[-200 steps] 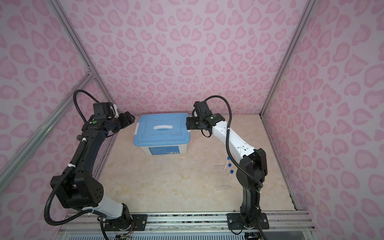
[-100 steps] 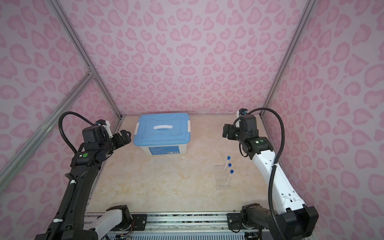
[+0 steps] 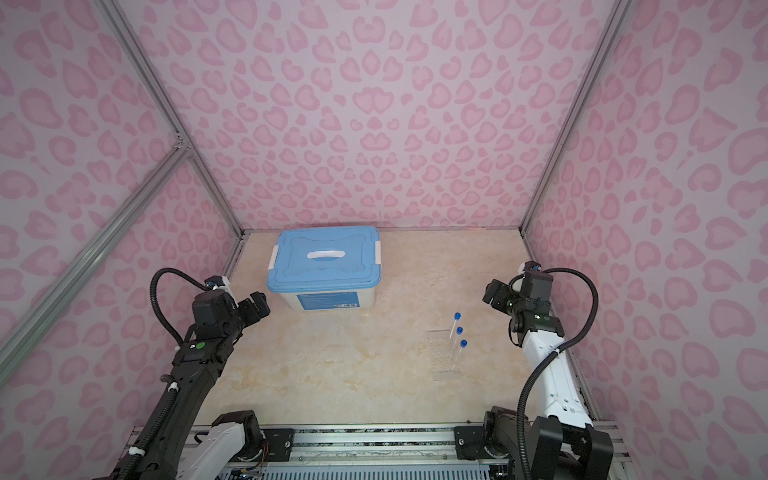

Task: Organize the chemistry lab equipment

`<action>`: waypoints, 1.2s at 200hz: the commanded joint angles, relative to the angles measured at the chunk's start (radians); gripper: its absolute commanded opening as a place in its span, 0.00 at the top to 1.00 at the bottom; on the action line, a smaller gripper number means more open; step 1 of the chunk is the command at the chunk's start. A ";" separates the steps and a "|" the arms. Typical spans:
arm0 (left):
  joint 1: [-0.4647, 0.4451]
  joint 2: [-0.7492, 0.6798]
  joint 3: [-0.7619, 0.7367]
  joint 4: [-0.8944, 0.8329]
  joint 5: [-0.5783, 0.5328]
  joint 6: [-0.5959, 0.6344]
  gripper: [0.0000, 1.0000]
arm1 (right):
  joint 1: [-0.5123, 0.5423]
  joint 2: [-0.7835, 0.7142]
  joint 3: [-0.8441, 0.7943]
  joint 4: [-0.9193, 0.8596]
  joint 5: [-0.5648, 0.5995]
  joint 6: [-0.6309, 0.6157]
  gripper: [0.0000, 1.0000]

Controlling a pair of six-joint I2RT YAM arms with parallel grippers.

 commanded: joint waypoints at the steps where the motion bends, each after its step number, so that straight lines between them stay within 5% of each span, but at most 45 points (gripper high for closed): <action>1: -0.027 0.009 -0.044 0.222 -0.104 0.055 0.03 | 0.000 0.019 -0.053 0.172 0.033 -0.026 0.06; 98: -0.145 0.180 -0.228 0.650 -0.288 0.142 0.03 | 0.202 0.139 -0.281 0.626 0.278 -0.211 0.04; 145: -0.140 0.380 -0.276 0.968 -0.142 0.253 0.03 | 0.236 0.206 -0.424 0.999 0.272 -0.230 0.04; 189: -0.070 0.451 -0.266 1.044 -0.047 0.259 0.03 | 0.293 0.275 -0.430 1.134 0.341 -0.329 0.04; 240: -0.050 0.559 -0.262 1.124 0.083 0.287 0.03 | 0.239 0.441 -0.465 1.359 0.288 -0.283 0.04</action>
